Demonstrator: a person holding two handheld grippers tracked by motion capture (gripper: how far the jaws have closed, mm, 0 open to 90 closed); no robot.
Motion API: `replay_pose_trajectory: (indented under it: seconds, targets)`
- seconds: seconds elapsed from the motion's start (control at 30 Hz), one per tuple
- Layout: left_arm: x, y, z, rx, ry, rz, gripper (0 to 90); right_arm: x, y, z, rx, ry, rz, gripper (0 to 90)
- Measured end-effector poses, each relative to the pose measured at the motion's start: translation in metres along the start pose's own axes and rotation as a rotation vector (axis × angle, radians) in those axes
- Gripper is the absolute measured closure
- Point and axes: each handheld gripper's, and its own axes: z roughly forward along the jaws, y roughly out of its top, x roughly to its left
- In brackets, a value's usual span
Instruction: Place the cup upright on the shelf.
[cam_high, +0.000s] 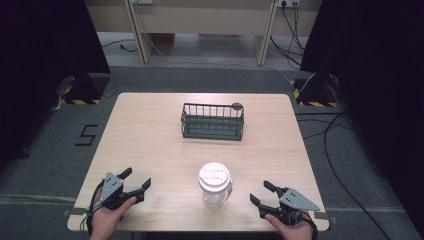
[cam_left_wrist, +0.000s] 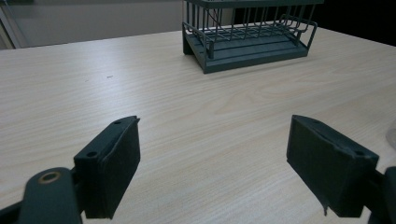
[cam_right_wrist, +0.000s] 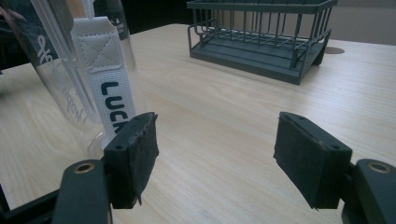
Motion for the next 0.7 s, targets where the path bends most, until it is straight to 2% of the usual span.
replay_pose_trajectory:
  seconds: [0.17,0.37,0.7]
  targets:
    - [-0.001,0.0,0.0,-0.001,-0.001,0.005,16.7,0.005,0.001,0.002,0.009,0.037,-0.007,27.7]
    - [-0.002,0.0,0.001,-0.002,-0.006,0.003,16.7,0.011,0.004,0.006,0.012,0.078,-0.004,29.7]
    - [-0.002,0.0,0.001,0.0,-0.01,0.005,16.8,0.023,0.009,0.019,0.031,0.12,-0.026,27.7]
